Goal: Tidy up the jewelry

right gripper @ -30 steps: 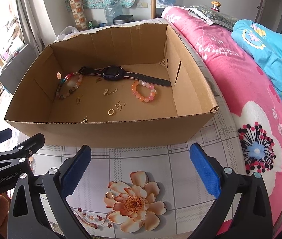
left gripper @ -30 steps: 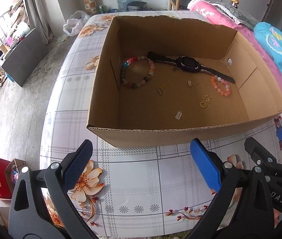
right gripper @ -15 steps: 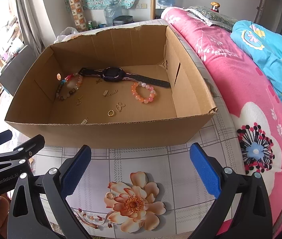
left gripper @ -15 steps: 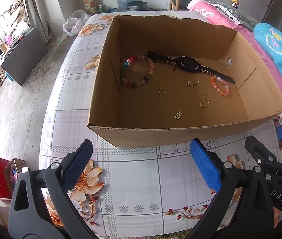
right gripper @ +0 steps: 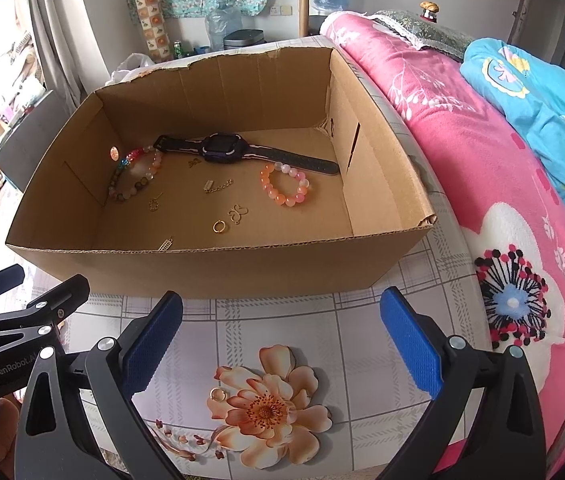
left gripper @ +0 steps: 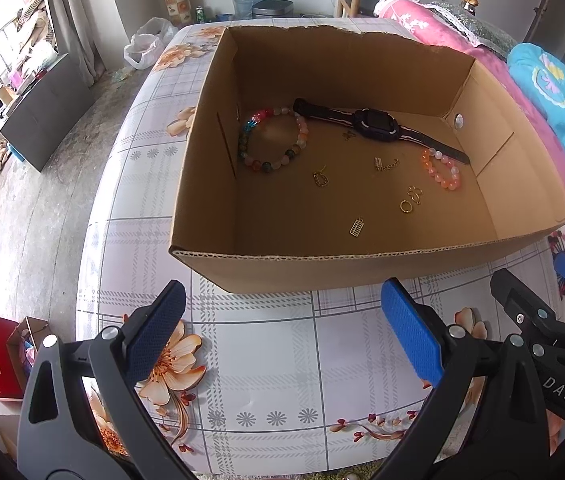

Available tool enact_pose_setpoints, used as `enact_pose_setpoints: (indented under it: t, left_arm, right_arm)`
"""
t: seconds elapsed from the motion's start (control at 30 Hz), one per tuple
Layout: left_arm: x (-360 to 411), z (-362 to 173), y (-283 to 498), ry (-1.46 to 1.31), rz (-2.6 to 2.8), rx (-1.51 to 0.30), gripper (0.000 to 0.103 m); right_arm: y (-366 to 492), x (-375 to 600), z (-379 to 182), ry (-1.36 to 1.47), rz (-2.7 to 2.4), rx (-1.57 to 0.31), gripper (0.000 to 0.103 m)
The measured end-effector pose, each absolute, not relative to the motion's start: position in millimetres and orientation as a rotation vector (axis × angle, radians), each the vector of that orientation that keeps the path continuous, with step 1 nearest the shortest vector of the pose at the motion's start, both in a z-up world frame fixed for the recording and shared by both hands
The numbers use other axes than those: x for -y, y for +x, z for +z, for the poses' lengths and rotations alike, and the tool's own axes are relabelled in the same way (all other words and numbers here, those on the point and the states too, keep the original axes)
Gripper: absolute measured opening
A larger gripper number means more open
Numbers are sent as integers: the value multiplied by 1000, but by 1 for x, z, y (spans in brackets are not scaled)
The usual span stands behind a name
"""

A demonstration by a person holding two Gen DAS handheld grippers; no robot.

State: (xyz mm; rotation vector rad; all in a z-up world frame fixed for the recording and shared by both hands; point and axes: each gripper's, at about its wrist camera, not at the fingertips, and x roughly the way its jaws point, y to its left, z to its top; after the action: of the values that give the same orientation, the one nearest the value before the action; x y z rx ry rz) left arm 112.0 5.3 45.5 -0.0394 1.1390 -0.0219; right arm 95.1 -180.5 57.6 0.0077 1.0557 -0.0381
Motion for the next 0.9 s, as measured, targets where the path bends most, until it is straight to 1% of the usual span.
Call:
enact_pose_setpoints:
  t: [0.9]
  left_arm:
    - [-2,44,112,-36,-29,-1143,94]
  right_arm:
    - [94,179,55,13,-43,-1061,96]
